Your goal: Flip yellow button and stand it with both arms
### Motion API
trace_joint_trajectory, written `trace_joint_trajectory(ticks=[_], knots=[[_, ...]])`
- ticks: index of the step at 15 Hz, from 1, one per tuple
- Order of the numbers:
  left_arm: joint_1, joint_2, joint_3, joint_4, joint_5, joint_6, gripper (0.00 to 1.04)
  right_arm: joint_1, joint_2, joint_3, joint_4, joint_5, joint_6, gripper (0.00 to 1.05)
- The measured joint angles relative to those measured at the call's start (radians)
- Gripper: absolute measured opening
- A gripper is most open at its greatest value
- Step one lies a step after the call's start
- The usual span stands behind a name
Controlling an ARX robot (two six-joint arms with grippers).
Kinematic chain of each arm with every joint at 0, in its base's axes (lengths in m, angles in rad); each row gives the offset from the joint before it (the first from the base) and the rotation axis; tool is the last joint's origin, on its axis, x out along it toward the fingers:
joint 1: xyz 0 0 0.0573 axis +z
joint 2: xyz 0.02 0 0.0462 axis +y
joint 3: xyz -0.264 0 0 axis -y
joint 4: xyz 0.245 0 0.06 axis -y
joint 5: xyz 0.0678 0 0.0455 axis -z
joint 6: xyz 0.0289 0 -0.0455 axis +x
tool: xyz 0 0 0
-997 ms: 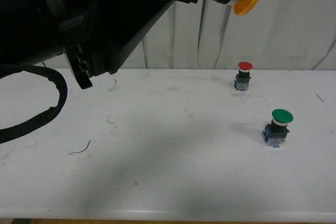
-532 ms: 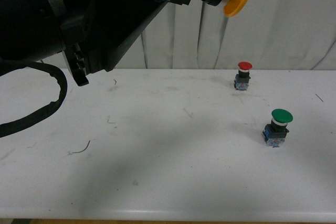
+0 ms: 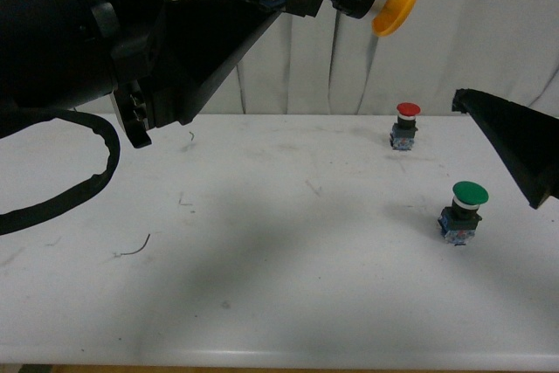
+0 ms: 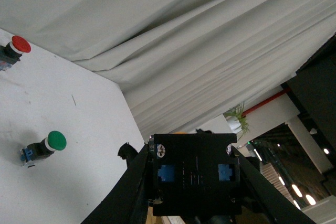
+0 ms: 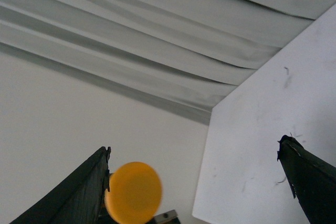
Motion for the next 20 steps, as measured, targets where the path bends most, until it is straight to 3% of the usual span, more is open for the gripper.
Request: trace_joint_trajectory(ticks=[3, 17, 18, 20], knots=[[0.0, 0.003, 0.001, -0.009, 0.0, 0.004, 0.36, 0.044, -0.028, 0.031, 0.009, -0.019, 0.088, 0.98], [0.007, 0.029, 0.01, 0.011, 0.002, 0.003, 0.36, 0.201, 0.098, 0.156, 0.006, 0.002, 0.207, 0.98], [0.007, 0.03, 0.01, 0.009, 0.006, 0.003, 0.36, 0.2, 0.098, 0.158, 0.007, 0.002, 0.208, 0.96], [0.008, 0.03, 0.011, 0.009, 0.006, 0.004, 0.36, 0.199, 0.098, 0.158, 0.007, 0.002, 0.205, 0.78]])
